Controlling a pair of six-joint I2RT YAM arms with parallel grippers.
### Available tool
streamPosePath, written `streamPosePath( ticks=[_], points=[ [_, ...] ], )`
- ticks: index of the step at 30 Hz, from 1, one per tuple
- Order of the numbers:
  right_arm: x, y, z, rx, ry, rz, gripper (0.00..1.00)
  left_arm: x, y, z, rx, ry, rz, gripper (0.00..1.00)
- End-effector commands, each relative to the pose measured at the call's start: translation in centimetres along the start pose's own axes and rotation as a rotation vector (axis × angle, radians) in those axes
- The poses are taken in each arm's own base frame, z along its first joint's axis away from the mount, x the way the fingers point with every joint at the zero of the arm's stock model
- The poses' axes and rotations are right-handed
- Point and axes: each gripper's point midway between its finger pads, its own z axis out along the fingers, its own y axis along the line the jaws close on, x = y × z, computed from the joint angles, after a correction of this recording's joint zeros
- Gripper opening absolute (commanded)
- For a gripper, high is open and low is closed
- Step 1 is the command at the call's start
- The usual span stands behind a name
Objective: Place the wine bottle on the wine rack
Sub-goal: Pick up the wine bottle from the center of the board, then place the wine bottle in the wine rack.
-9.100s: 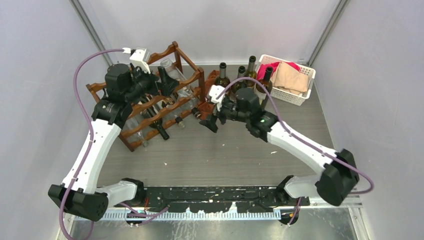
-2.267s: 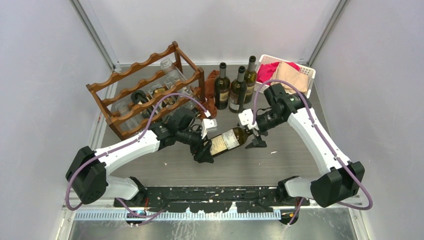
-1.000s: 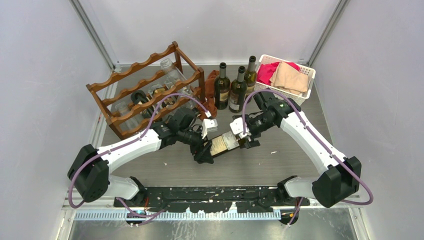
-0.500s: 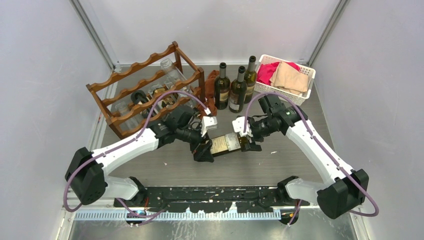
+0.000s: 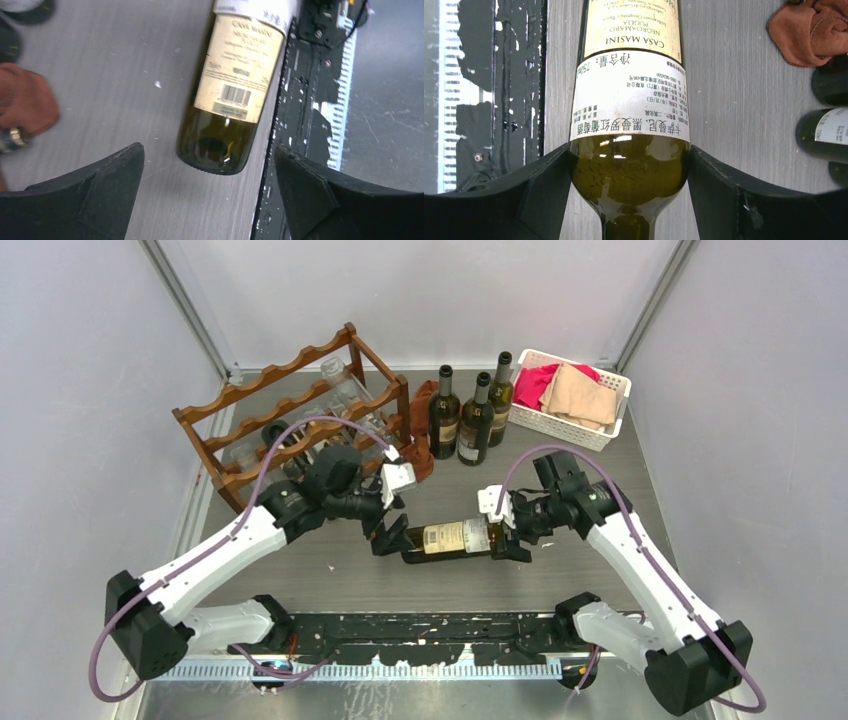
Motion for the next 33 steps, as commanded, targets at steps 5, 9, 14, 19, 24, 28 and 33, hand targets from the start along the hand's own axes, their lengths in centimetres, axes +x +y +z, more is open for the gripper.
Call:
streamPosePath(
  ticks=[5,9,14,19,24,28,33],
  points=[
    [-4.1,-2.1,-0.9,0.209,-0.218,0.145,0.01,-7.7,3.9,-6.3,-0.315,-0.082,-0.035,1.0],
    [-5.2,-3.0,-0.9,0.278,-0.285,0.231,0.01,-10.3,4.9,-8.3,-0.395,-0.086,-0.063,0.99],
    [-6.3,-3.9,-0.4,0.335,-0.332,0.294,0.01,-12.2,6.1,-10.7,-0.505,-0.081,-0.063,0.98],
    [-8.6,-5.5,0.1,0.405,-0.397,0.336,0.01,-12.2,8.1,-13.3,-0.651,-0.024,-0.084,0.97],
    [-11.0,-7.6,0.2,0.48,-0.452,0.355,0.01,-12.1,9.9,-15.0,-0.758,0.0,-0.122,0.96],
    [-12.9,-8.3,1.2,0.489,-0.487,0.363,0.01,-12.3,10.6,-15.6,-0.801,-0.01,-0.129,0.96],
    [-15.5,-9.3,2.3,0.503,-0.552,0.351,0.01,-12.6,11.2,-16.3,-0.842,-0.028,-0.132,0.96]
  ],
)
